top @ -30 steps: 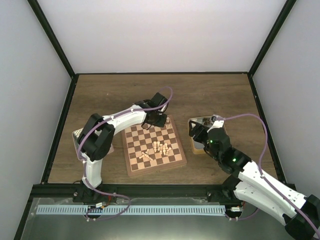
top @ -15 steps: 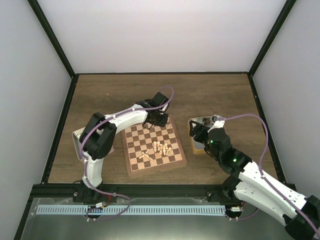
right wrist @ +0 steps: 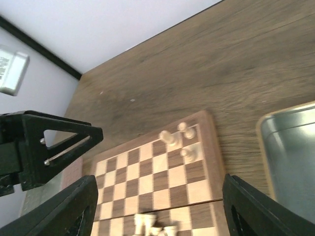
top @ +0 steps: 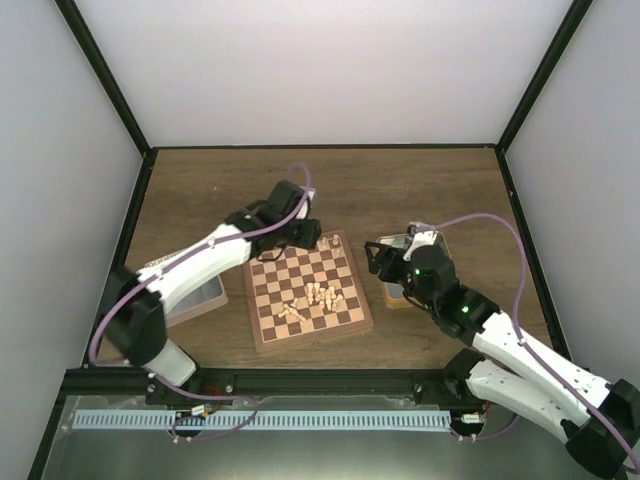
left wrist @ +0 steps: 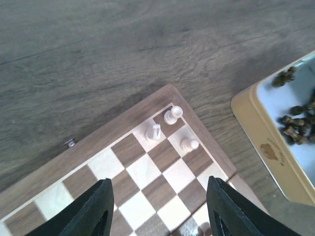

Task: Set up the chess pieces on the board
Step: Place the chess piece on the chessboard, then pick up the chess piece from the chessboard.

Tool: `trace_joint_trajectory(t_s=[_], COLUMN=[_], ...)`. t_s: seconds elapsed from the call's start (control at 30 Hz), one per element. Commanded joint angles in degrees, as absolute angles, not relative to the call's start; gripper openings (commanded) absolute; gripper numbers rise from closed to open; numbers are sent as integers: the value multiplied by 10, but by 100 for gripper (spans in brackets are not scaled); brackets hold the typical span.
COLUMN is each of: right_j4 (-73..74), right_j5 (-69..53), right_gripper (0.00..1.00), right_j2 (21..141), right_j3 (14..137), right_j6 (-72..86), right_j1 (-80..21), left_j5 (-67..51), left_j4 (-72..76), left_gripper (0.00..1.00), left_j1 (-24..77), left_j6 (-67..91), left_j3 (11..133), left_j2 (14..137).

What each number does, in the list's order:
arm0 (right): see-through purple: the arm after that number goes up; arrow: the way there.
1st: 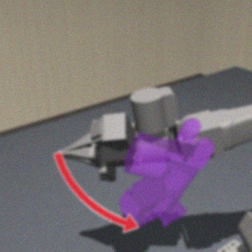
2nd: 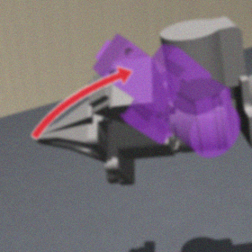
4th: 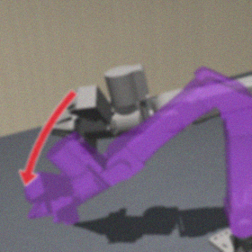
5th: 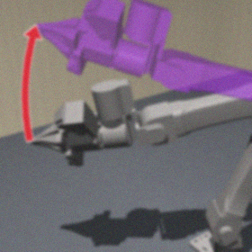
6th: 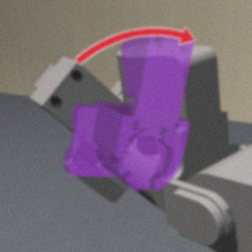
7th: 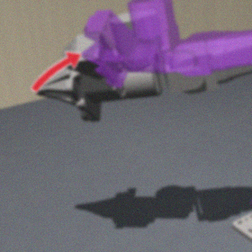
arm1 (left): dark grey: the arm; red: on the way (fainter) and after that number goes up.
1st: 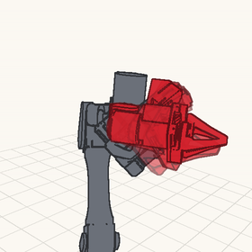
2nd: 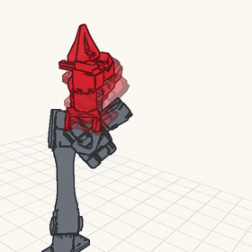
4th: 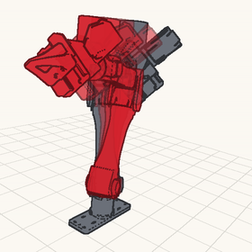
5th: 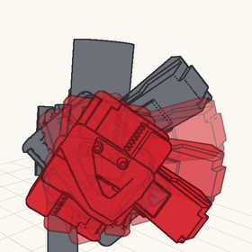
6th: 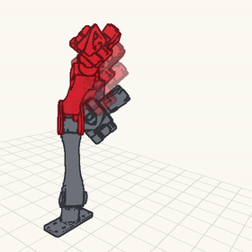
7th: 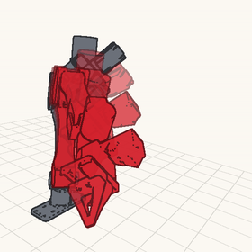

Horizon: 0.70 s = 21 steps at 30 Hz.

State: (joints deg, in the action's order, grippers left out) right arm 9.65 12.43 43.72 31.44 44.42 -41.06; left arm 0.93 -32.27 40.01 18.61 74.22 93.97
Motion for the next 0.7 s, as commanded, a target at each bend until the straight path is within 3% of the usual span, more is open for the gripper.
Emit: trace_joint_trajectory(t_s=[0.0,0.17,0.4,0.67], right_j4=[125,144,200,267], right_j5=[20,-30,26,68], right_gripper=[70,58,50,41], right_j2=[473,555,664,730], right_j3=[371,395,428,465], right_j6=[387,355,368,394], right_j1=[-409,-426,-509,-567], left_j5=[15,54,68,64], left_j4=[-250,-182,-115,-162], left_gripper=[54,55,59,62], left_j1=[399,399,399,400], left_j6=[203,222,203,179], left_j3=[647,545,434,435], left_j2=[842,709,535,448])
